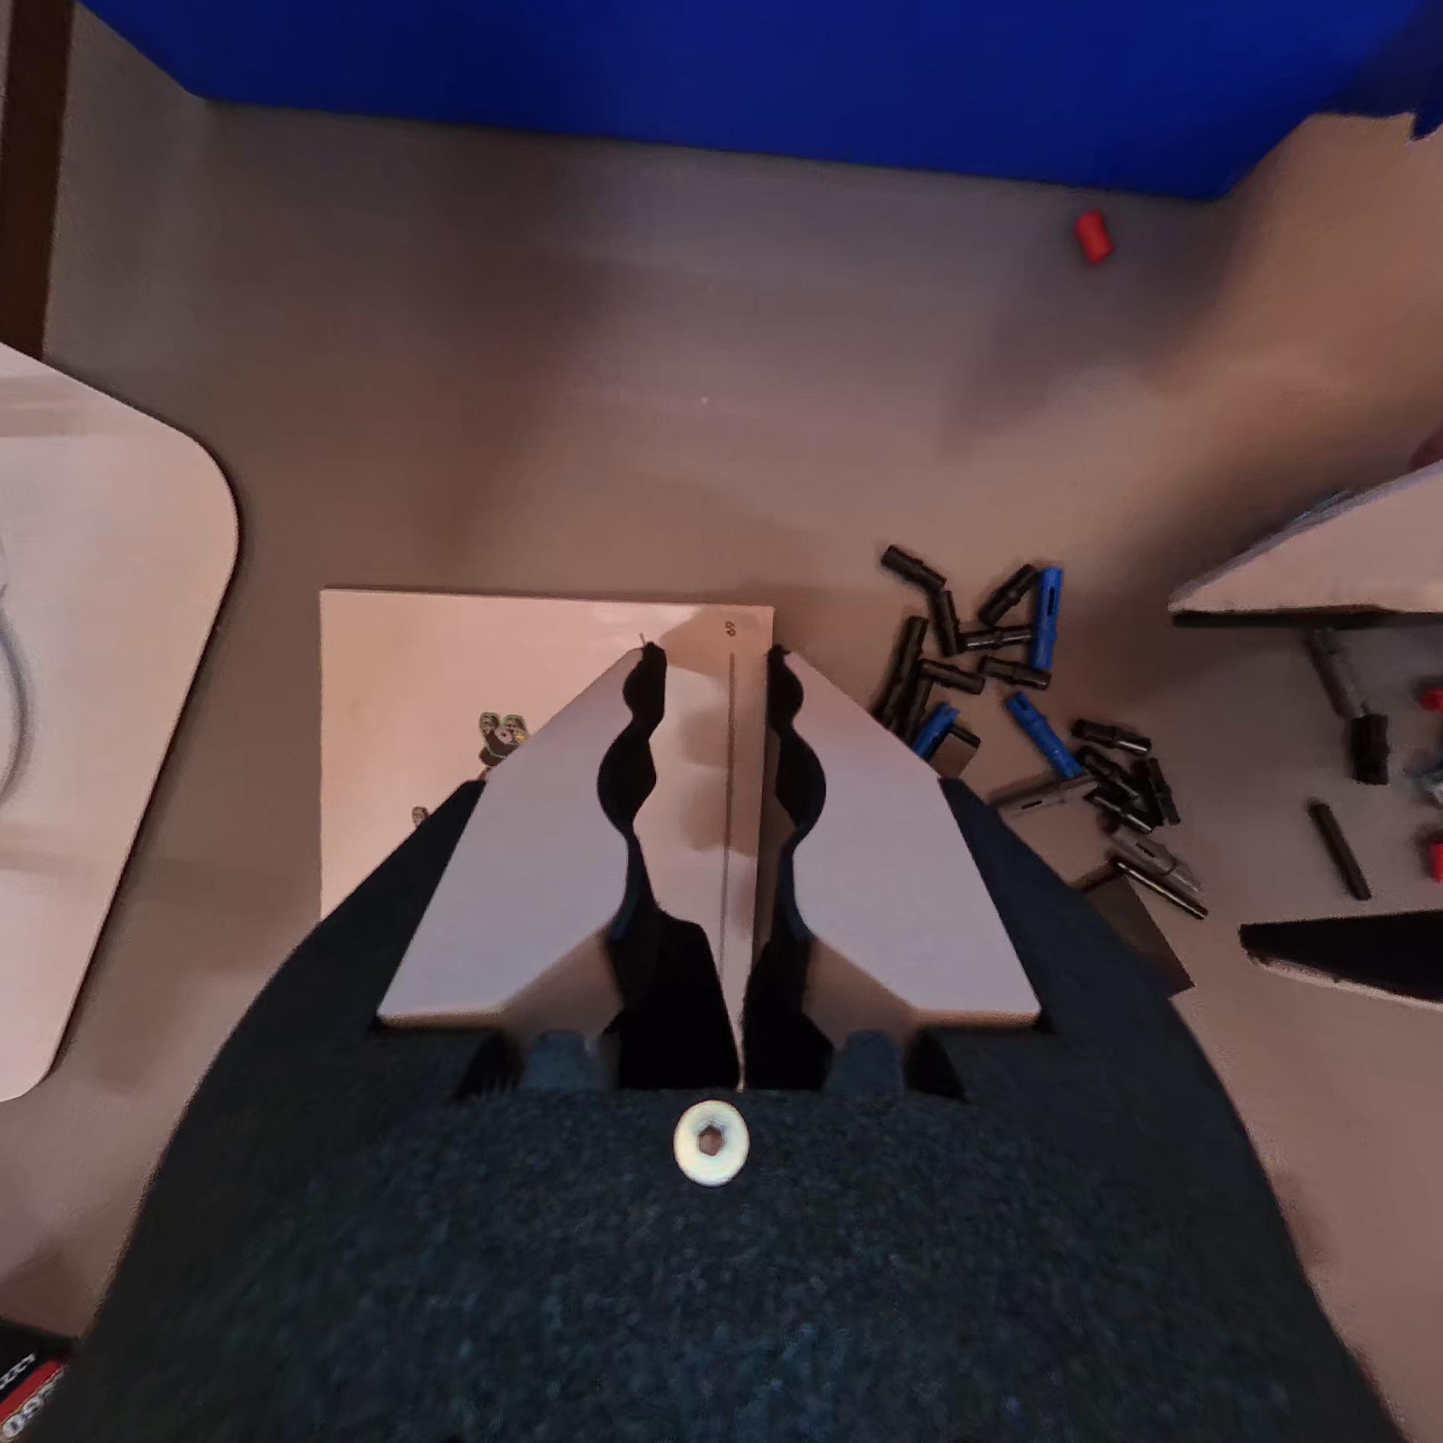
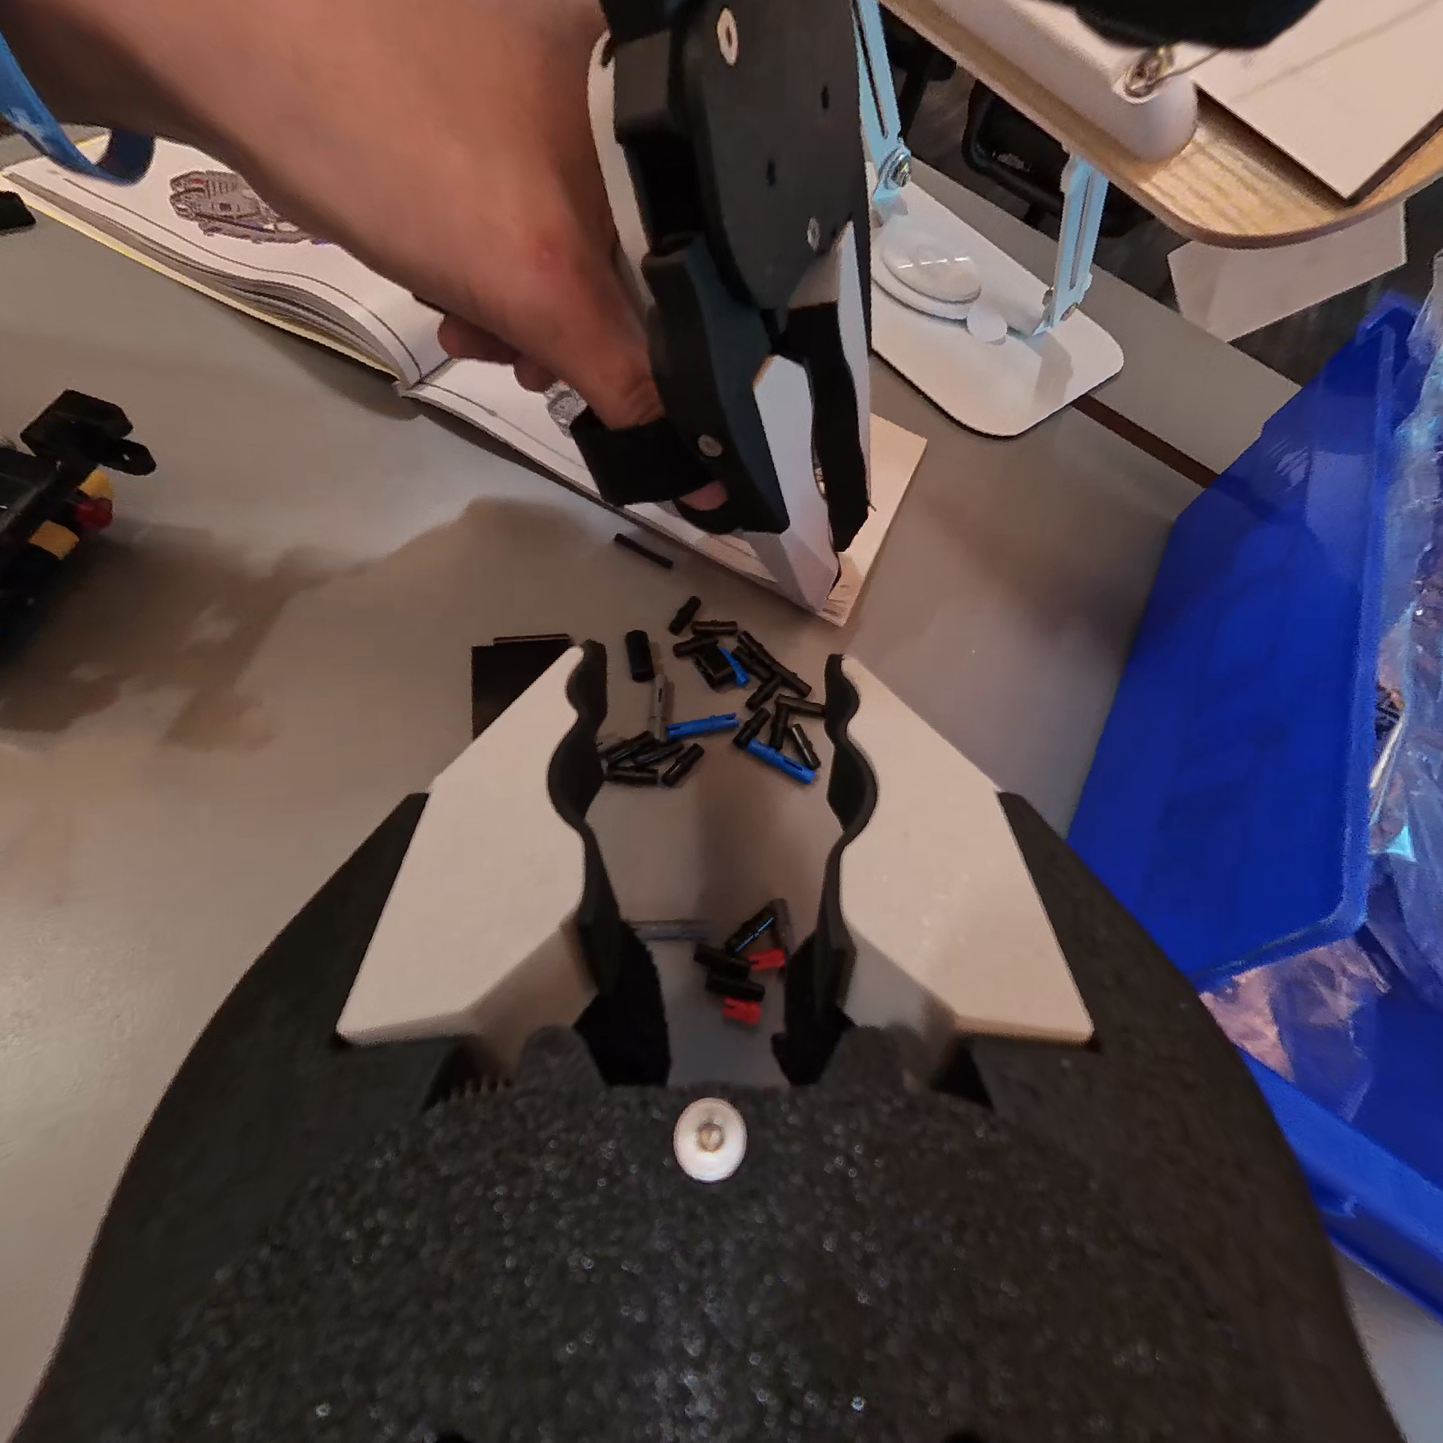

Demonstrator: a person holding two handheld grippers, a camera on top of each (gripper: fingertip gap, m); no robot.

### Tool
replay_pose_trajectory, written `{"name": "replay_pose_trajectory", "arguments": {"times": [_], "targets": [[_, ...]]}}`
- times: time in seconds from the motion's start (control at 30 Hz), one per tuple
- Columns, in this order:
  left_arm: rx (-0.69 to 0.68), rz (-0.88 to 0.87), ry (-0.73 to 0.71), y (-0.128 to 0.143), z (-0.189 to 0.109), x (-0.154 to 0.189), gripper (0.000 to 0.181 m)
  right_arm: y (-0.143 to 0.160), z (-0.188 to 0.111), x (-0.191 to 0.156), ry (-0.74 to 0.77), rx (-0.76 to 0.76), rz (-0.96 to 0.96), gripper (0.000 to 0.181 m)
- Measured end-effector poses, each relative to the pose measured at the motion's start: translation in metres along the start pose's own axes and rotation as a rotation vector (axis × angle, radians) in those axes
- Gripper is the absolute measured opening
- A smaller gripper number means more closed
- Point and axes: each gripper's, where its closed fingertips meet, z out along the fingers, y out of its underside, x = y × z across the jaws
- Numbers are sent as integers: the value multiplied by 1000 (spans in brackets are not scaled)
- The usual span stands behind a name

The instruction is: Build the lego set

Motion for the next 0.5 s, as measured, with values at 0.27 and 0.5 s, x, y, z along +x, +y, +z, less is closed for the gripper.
{"name": "replay_pose_trajectory", "arguments": {"times": [0.27,0.5], "targets": [[54,-41,48,-5,-12,-1,0,3,2,-2,-4,-14,-9,55],[223,-162,128,-13,-43,-6,0,2,13,-2,-43,-28,55,54]]}}
